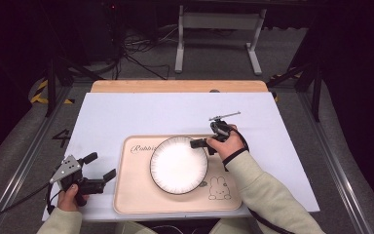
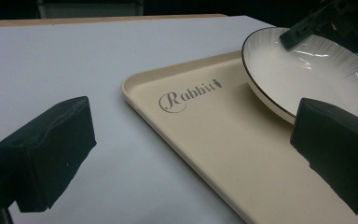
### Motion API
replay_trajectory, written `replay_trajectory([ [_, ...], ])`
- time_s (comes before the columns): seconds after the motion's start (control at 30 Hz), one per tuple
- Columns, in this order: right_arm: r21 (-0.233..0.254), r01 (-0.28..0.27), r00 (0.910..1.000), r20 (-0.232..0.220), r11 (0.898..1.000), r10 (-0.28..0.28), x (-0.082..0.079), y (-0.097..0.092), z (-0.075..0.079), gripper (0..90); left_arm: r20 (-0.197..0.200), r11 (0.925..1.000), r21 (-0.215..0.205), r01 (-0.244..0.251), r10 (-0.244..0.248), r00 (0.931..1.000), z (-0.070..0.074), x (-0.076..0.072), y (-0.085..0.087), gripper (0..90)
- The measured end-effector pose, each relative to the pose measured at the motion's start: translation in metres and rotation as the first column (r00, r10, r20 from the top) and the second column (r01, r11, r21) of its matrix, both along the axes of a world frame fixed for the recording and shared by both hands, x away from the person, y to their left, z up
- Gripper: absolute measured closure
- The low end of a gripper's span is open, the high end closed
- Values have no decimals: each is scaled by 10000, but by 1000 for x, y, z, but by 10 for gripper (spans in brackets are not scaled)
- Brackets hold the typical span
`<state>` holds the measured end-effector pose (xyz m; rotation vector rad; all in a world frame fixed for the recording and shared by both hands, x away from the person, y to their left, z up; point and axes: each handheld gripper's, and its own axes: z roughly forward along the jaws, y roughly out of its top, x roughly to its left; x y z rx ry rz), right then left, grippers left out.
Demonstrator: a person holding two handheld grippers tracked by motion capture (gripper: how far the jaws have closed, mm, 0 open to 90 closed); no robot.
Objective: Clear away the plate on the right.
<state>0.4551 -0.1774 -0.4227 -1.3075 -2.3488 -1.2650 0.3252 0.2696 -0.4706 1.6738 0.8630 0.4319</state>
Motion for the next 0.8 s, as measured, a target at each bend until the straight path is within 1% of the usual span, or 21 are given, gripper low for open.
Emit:
replay_trajectory([
  [0.27,-170,-17,10000,-87,9999,16,2,-2,-5,834,-17,10000,-24,-22,22,10000,0,0,0,4],
  [0.37,-212,-5,9997,-225,9998,0,2,-3,-6,836,-15,10000,-21,-22,22,10000,0,0,0,4],
  [0.7,-493,3,9996,-286,9988,-17,3,-6,-14,834,-4,10000,-1,-8,8,10000,0,0,0,4],
  [0.8,-520,9,9993,-372,9986,-29,3,-7,-16,831,-14,10000,-10,-19,19,10000,0,0,0,4],
])
